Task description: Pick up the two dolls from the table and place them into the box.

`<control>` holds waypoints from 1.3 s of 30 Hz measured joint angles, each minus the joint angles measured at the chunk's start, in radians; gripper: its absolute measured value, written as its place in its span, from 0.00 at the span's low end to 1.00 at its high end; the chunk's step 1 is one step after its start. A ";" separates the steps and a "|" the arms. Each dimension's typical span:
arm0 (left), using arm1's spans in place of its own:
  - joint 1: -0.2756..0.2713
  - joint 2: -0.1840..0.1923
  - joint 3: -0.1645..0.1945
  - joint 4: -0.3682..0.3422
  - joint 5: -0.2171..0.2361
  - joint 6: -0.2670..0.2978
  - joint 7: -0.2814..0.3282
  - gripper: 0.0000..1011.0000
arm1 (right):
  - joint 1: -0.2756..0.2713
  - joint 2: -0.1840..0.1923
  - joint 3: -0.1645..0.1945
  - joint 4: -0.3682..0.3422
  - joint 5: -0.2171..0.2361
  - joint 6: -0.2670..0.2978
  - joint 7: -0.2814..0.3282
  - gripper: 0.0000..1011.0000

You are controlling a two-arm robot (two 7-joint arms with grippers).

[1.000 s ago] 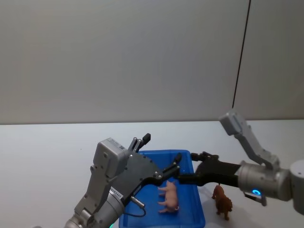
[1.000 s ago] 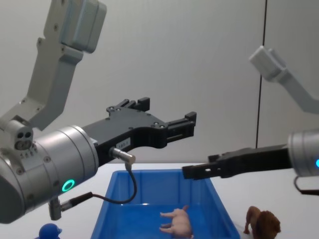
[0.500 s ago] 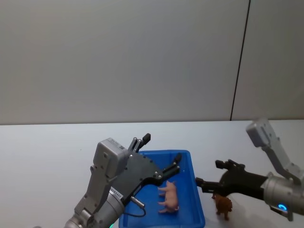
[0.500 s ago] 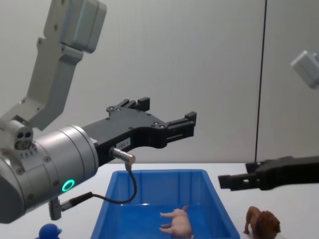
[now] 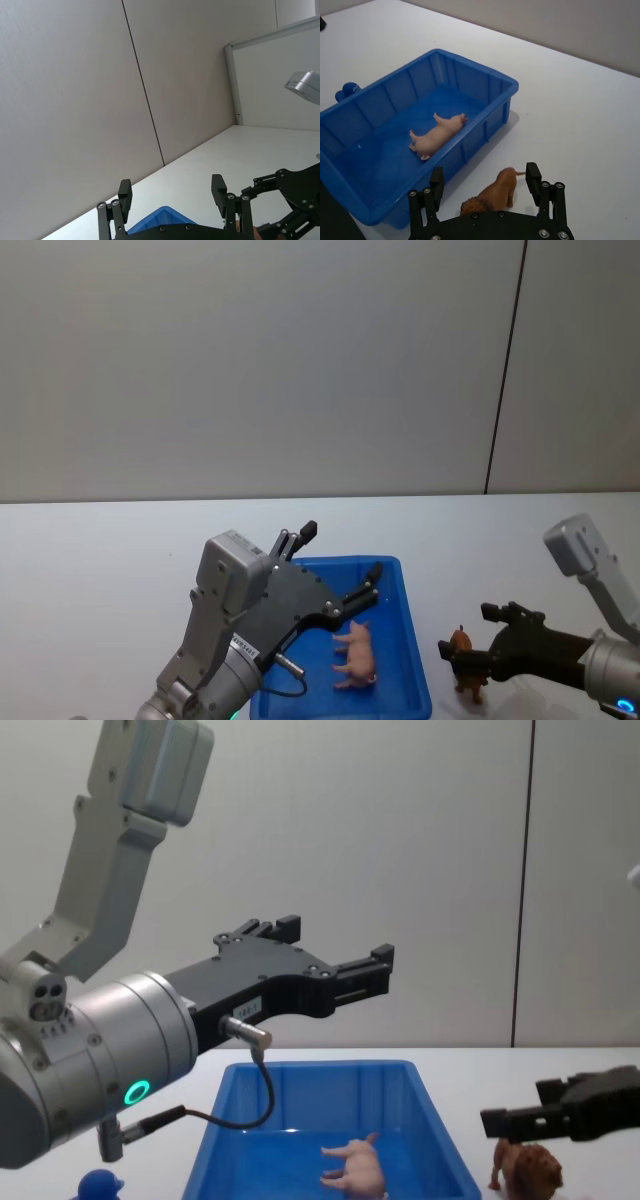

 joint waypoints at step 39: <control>0.000 0.000 0.000 0.000 0.000 0.000 0.000 0.99 | -0.009 0.020 -0.013 0.030 -0.031 0.040 -0.012 0.43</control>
